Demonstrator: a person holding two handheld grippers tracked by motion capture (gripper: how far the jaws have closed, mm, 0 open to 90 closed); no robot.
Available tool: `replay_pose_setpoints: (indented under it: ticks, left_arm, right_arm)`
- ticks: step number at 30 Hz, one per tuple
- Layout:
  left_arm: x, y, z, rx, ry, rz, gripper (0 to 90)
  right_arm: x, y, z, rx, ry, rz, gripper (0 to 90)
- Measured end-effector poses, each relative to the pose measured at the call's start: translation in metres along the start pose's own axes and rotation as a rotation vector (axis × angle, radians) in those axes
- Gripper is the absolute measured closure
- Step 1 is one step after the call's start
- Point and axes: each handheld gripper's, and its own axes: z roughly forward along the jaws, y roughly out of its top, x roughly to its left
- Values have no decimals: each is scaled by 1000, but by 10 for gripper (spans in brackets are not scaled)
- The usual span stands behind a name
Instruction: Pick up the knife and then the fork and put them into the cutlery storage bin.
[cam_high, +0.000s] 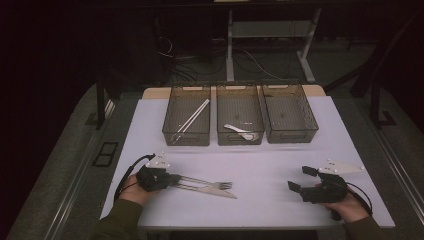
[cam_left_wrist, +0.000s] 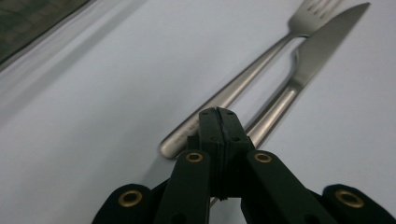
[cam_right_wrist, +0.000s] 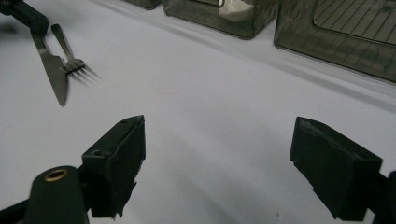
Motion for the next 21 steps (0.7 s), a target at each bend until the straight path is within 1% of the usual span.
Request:
replay_pose_setpoints:
  ticks: [1, 3, 4, 7, 8, 9, 11, 12, 13, 17, 20, 21]
  left_arm:
    - [-2, 0, 1, -3, -10, -4, 893]
    - [-3, 0, 1, 5, -30, 13, 893]
    - [-5, 0, 1, 6, -39, 9, 893]
    - [-7, 0, 0, 22, -65, 26, 893]
    - [-8, -1, 0, 25, -71, 34, 893]
    - [-10, -1, -1, 28, -78, 27, 894]
    - [-11, -3, -2, 31, -90, 43, 893]
    - [-14, -4, -3, 33, -95, 36, 893]
    - [-15, -6, -4, 34, -100, 38, 893]
    - [-17, -10, -8, 35, -98, 41, 893]
    - [-16, -13, -10, 27, -88, 29, 891]
    - [-16, -13, -10, 16, -91, 22, 865]
  right_arm:
    - [0, 0, 0, 0, 0, 1, 183]
    - [0, 0, 0, -1, 0, 0, 183]
    - [0, 0, -1, -1, 0, 1, 183]
    - [0, 0, -1, -2, 0, 2, 183]
    - [0, 0, -1, -3, 0, 2, 183]
    - [-1, 0, -1, -3, 0, 1, 183]
    - [0, 0, -1, -3, -1, 4, 183]
    - [-1, 0, -1, -3, -1, 3, 183]
    - [-1, 0, -1, -4, -1, 3, 183]
    - [-1, 0, -1, -4, 0, 3, 183]
    - [0, 0, -1, -2, 0, 4, 183]
    - [0, 0, -1, -1, -1, 5, 183]
